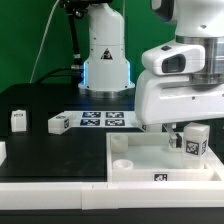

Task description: Assemble one leg

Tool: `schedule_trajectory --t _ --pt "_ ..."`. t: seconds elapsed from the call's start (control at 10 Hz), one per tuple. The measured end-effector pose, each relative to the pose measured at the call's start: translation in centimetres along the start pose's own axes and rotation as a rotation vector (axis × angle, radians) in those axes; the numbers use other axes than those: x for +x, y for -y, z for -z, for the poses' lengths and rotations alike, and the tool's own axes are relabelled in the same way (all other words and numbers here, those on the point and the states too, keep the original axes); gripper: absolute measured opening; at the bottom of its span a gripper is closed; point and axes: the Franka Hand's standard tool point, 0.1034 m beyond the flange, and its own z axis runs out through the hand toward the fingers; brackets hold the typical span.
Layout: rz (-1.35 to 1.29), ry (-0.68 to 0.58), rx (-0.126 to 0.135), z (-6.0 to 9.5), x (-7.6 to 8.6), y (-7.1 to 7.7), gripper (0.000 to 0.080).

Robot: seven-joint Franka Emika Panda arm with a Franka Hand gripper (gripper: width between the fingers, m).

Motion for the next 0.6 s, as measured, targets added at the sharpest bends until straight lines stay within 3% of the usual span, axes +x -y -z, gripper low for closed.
schedule_trajectory --t 0.3,0.6 --pt "0.254 0.004 -0.011 -0.03 -0.07 -0.44 0.0649" --pt "0.295 0.006 -0.016 -0.05 -0.08 -0.49 0.0617"
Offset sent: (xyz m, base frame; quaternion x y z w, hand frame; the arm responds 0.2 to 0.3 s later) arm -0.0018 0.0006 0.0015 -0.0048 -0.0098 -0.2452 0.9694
